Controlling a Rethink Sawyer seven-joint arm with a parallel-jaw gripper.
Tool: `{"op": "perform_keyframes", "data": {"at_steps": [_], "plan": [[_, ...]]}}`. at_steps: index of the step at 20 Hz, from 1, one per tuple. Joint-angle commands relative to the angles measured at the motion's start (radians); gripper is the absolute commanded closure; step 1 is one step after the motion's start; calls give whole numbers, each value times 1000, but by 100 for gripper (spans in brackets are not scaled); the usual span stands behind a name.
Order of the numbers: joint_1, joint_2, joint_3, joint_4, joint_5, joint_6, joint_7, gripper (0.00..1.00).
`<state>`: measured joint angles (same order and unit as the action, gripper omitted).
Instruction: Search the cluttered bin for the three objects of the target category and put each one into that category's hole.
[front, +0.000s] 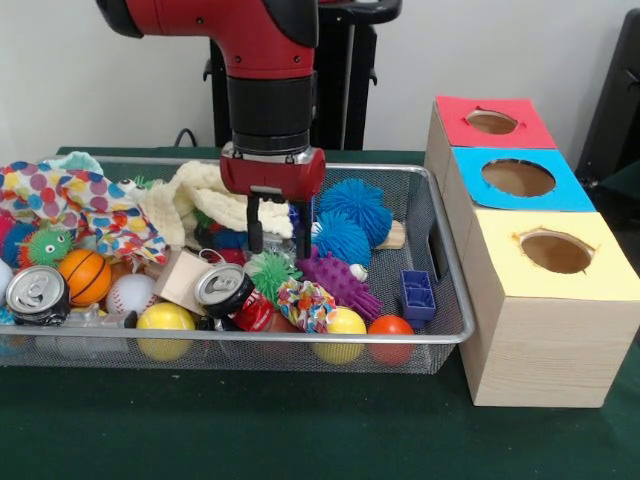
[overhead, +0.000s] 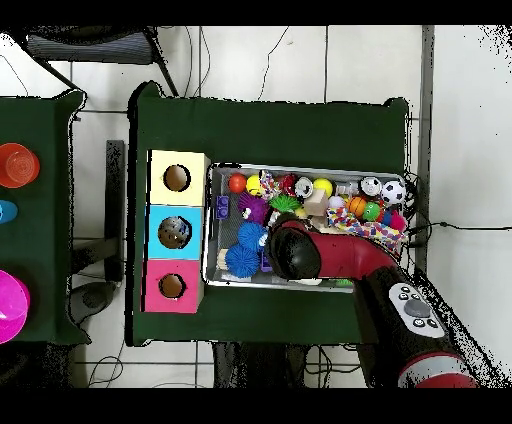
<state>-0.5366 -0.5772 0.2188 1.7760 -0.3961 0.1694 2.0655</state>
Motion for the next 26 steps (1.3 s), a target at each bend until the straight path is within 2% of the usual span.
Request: {"op": "perform_keyframes", "data": {"at_steps": [1,13,19,26], "plan": [[4,36,-6,-104,-74,128,-83,0],[-4,33,-7,-93,-106,165,-87,0],[-23,38,12,-116,-106,237,-123,0],[-36,25,22,-78,-106,256,-111,0]]}}
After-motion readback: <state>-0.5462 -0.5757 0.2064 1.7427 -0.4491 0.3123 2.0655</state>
